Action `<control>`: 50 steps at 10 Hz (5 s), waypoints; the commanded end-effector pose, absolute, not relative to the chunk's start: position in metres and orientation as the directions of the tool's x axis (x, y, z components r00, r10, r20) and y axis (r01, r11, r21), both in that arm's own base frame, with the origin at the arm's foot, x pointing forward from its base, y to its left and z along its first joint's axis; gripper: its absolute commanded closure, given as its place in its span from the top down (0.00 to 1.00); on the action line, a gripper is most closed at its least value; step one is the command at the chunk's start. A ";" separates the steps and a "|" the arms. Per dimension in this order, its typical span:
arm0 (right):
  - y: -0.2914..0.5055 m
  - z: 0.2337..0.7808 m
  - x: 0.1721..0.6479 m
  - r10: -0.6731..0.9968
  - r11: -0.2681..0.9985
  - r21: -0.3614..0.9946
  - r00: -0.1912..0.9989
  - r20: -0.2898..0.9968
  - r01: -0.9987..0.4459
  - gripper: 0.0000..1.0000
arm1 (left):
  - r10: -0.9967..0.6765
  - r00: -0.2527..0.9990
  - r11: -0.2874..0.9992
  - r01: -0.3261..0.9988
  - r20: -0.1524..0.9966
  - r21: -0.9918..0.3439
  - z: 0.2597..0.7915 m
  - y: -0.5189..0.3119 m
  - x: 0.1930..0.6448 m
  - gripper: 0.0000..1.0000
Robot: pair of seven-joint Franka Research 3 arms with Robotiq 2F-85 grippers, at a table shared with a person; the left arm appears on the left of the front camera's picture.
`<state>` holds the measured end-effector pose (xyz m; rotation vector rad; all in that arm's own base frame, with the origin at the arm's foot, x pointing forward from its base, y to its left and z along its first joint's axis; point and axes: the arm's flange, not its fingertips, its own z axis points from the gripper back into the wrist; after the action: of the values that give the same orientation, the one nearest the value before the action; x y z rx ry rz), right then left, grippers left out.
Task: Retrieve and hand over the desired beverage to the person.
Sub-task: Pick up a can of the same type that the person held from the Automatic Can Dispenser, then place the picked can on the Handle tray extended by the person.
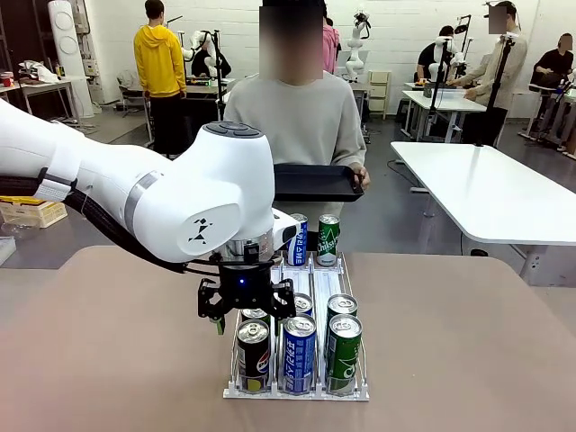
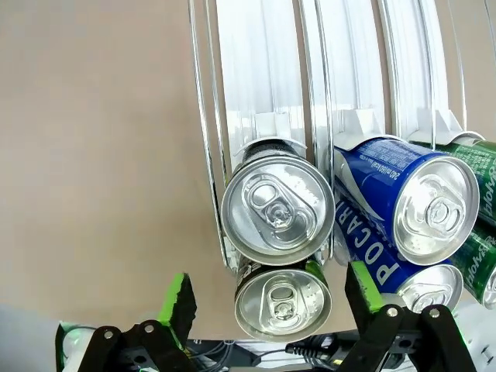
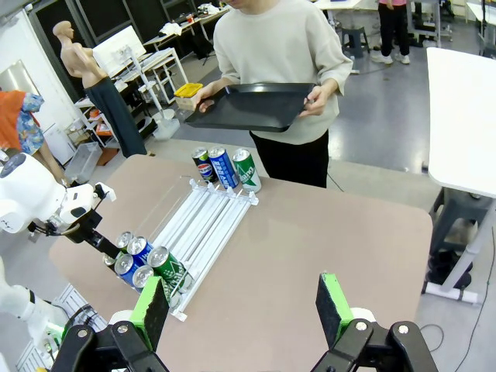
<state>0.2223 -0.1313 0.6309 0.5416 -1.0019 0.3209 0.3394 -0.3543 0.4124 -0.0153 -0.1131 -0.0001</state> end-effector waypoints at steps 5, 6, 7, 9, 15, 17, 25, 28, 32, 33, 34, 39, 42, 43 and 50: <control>-0.131 0.629 0.224 0.011 0.811 0.283 0.498 0.867 -0.512 1.00 | -0.002 0.999 1.000 0.001 0.037 0.018 0.406 -0.362 0.341 0.00; -0.131 0.629 0.224 0.011 0.811 0.283 0.498 0.867 -0.512 1.00 | -0.001 1.000 1.000 0.001 0.013 0.022 0.405 -0.361 0.342 0.00; -0.131 0.629 0.224 0.011 0.811 0.283 0.498 0.867 -0.512 1.00 | 0.000 1.000 1.000 0.000 -0.015 0.030 0.404 -0.361 0.343 0.22; -0.131 0.629 0.224 0.011 0.811 0.283 0.498 0.867 -0.512 1.00 | 0.003 0.999 0.999 -0.002 -0.038 0.033 0.404 -0.361 0.344 0.00; -0.131 0.629 0.224 0.011 0.811 0.283 0.498 0.867 -0.512 1.00 | -0.043 0.998 0.999 0.044 0.053 -0.012 0.455 -0.345 0.331 0.41; -0.131 0.629 0.224 0.011 0.811 0.283 0.498 0.867 -0.512 1.00 | -0.050 0.992 0.998 0.053 0.114 -0.022 0.503 -0.337 0.318 0.41; -0.131 0.629 0.224 0.011 0.811 0.283 0.498 0.867 -0.512 1.00 | -0.067 0.977 0.997 0.074 0.200 -0.025 0.679 -0.349 0.363 0.41; -0.131 0.629 0.224 0.011 0.811 0.283 0.498 0.867 -0.512 1.00 | -0.043 0.979 0.997 0.054 0.201 -0.049 0.673 -0.341 0.361 0.41; -0.131 0.629 0.224 0.011 0.811 0.283 0.498 0.867 -0.512 1.00 | -0.043 0.979 0.997 0.054 0.201 -0.049 0.673 -0.341 0.361 0.41; -0.131 0.629 0.224 0.011 0.811 0.283 0.498 0.867 -0.512 1.00 | -0.043 0.979 0.997 0.054 0.201 -0.049 0.673 -0.341 0.361 0.41; -0.131 0.629 0.224 0.011 0.811 0.283 0.498 0.867 -0.512 1.00 | -0.043 0.979 0.997 0.054 0.201 -0.049 0.673 -0.341 0.361 0.41; -0.131 0.629 0.224 0.011 0.811 0.283 0.498 0.867 -0.512 1.00 | -0.043 0.979 0.997 0.054 0.201 -0.049 0.673 -0.341 0.361 0.41; -0.131 0.629 0.224 0.011 0.811 0.283 0.498 0.867 -0.512 1.00 | -0.043 0.979 0.997 0.054 0.201 -0.049 0.673 -0.341 0.361 0.41; -0.131 0.629 0.224 0.011 0.811 0.283 0.498 0.867 -0.512 1.00 | -0.043 0.979 0.997 0.054 0.201 -0.049 0.673 -0.341 0.361 0.41; -0.131 0.629 0.224 0.011 0.811 0.283 0.498 0.867 -0.512 1.00 | -0.030 0.969 0.999 0.032 0.246 -0.004 0.699 -0.368 0.468 0.59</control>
<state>0.2222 -0.1314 0.6310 0.5414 -1.0026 0.3213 0.4479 -0.3535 0.6874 -0.0302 -0.2723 -0.0505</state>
